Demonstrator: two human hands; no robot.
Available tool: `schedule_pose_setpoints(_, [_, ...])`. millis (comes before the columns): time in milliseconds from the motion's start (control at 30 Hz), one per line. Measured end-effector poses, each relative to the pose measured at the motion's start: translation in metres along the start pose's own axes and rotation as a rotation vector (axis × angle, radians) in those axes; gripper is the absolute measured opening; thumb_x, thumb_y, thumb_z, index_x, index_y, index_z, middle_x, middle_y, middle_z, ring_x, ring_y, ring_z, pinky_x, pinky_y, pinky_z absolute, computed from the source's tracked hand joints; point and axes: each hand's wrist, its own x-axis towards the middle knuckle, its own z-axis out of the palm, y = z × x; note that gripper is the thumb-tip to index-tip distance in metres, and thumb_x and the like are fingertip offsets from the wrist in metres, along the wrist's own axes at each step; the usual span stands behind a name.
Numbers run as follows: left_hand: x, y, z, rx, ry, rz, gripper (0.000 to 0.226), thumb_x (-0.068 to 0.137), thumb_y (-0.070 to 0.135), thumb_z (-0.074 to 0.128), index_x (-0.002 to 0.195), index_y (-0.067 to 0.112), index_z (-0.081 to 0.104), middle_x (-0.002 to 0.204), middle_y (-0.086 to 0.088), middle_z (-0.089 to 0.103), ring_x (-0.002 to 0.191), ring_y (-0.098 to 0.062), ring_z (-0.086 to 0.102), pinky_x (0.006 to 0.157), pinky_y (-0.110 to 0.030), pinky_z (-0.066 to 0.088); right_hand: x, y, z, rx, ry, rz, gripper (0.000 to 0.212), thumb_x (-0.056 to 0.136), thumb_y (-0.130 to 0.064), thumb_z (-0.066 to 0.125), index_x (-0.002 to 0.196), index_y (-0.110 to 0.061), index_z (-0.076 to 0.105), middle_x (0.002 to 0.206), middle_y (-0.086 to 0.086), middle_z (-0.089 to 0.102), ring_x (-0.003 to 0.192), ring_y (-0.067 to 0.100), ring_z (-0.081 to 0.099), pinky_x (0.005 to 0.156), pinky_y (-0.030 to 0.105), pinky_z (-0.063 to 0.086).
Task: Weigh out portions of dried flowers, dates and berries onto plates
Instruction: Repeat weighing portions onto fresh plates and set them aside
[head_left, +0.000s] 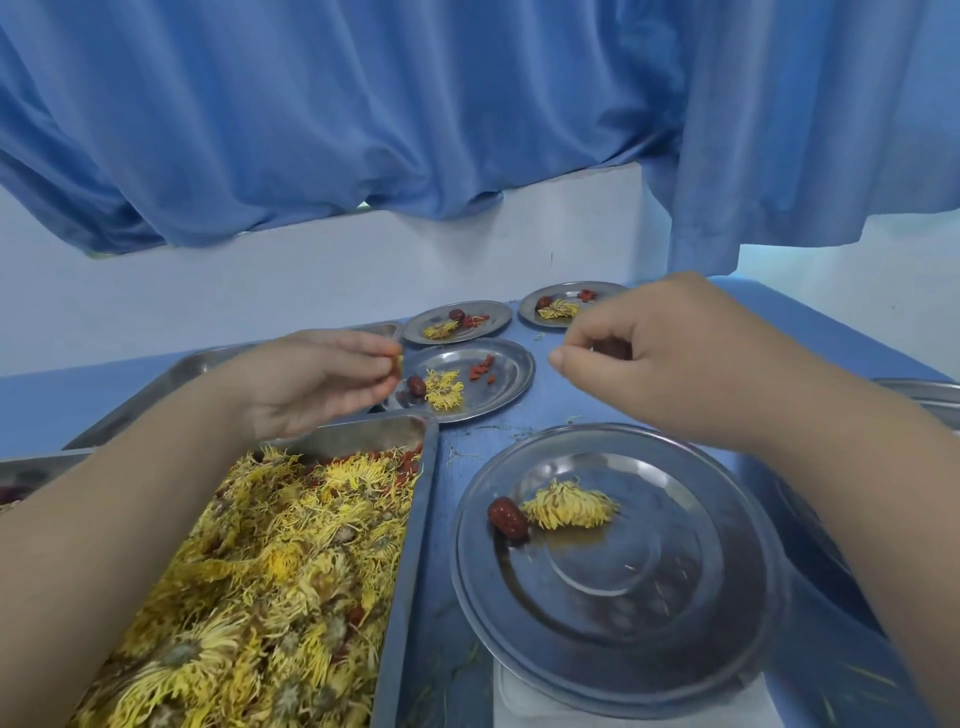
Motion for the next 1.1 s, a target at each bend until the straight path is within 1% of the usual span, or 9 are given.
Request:
schedule_pose_setpoints(200, [-0.049, -0.014, 0.089, 0.173, -0.423, -0.044, 0.020, 0.076, -0.006, 0.066, 0.085, 0.007, 0.077, 0.079, -0.013, 0.070, 0.071, -0.017, 0.069, 0.064, -0.021, 0.057, -0.003, -0.003, -0.016, 0.008, 0.058, 0.027, 0.034, 0.085, -0.040, 0.056, 0.055, -0.025, 0.058, 0.059, -0.024, 0.056, 0.058, 0.002, 0.050, 0.052, 0.024, 0.037])
schedule_pose_setpoints(267, [-0.059, -0.021, 0.112, 0.319, -0.488, -0.040, 0.019, 0.081, -0.006, 0.065, 0.090, 0.007, 0.074, 0.081, -0.012, 0.070, 0.073, -0.017, 0.068, 0.067, -0.022, 0.056, -0.004, -0.006, -0.021, 0.008, 0.068, 0.027, 0.031, 0.086, -0.041, 0.057, 0.059, -0.026, 0.061, 0.059, -0.023, 0.058, 0.058, -0.001, 0.050, 0.050, 0.018, 0.036])
schedule_pose_setpoints(367, [-0.066, -0.029, 0.133, 0.710, -0.392, 0.069, 0.022, 0.087, -0.004, 0.064, 0.095, 0.016, 0.072, 0.086, -0.002, 0.073, 0.073, -0.015, 0.067, 0.070, -0.023, 0.055, -0.007, -0.013, -0.026, 0.016, 0.072, 0.025, 0.035, 0.087, -0.041, 0.060, 0.055, -0.027, 0.057, 0.054, -0.013, 0.057, 0.057, -0.003, 0.050, 0.047, 0.012, 0.034])
schedule_pose_setpoints(433, [-0.069, -0.033, 0.140, 0.815, -0.317, 0.132, 0.024, 0.087, -0.002, 0.065, 0.095, 0.020, 0.072, 0.089, 0.002, 0.074, 0.070, -0.010, 0.068, 0.068, -0.022, 0.056, -0.010, -0.019, -0.030, 0.006, 0.075, 0.021, 0.034, 0.087, -0.038, 0.059, 0.056, -0.024, 0.058, 0.055, -0.007, 0.057, 0.062, 0.006, 0.054, 0.053, 0.022, 0.041])
schedule_pose_setpoints(500, [-0.074, -0.037, 0.144, 0.768, -0.291, 0.151, 0.024, 0.086, -0.003, 0.065, 0.095, 0.018, 0.072, 0.094, -0.002, 0.074, 0.073, -0.008, 0.068, 0.064, -0.018, 0.053, -0.014, -0.026, -0.035, 0.007, 0.085, 0.012, 0.031, 0.087, -0.036, 0.058, 0.061, -0.019, 0.063, 0.059, 0.000, 0.059, 0.063, 0.014, 0.056, 0.057, 0.029, 0.044])
schedule_pose_setpoints(600, [-0.082, -0.042, 0.145, 0.720, -0.259, 0.190, 0.023, 0.085, -0.002, 0.066, 0.095, 0.019, 0.072, 0.094, -0.001, 0.075, 0.074, -0.008, 0.068, 0.065, -0.018, 0.052, -0.020, -0.035, -0.049, 0.032, 0.140, -0.013, 0.030, 0.087, -0.035, 0.057, 0.068, -0.013, 0.067, 0.061, 0.002, 0.062, 0.063, 0.013, 0.056, 0.048, 0.022, 0.040])
schedule_pose_setpoints(767, [-0.092, -0.047, 0.148, 0.688, -0.190, 0.214, 0.027, 0.086, 0.005, 0.067, 0.099, 0.029, 0.070, 0.097, 0.009, 0.076, 0.093, -0.011, 0.071, 0.079, -0.030, 0.057, -0.043, -0.049, -0.070, 0.140, 0.258, -0.067, 0.029, 0.086, -0.033, 0.059, 0.072, -0.009, 0.069, 0.064, 0.008, 0.063, 0.059, 0.020, 0.058, 0.056, 0.032, 0.046])
schedule_pose_setpoints(867, [-0.098, -0.051, 0.151, 0.657, -0.149, 0.237, 0.019, 0.087, 0.019, 0.067, 0.100, 0.032, 0.070, 0.098, 0.012, 0.076, 0.098, -0.010, 0.070, 0.091, -0.036, 0.056, -0.064, -0.051, -0.067, 0.081, 0.186, -0.097, 0.031, 0.088, -0.031, 0.060, 0.070, -0.007, 0.067, 0.061, 0.011, 0.059, 0.061, 0.021, 0.054, 0.055, 0.029, 0.041])
schedule_pose_setpoints(1100, [-0.116, -0.054, 0.147, 0.470, -0.056, 0.235, 0.011, 0.088, 0.022, 0.068, 0.097, 0.027, 0.072, 0.097, 0.005, 0.076, 0.091, -0.010, 0.072, 0.085, -0.033, 0.057, -0.127, -0.026, -0.037, 0.066, 0.033, 0.057, 0.031, 0.085, -0.038, 0.056, 0.062, -0.018, 0.062, 0.056, -0.004, 0.053, 0.052, 0.008, 0.043, 0.052, 0.021, 0.035])
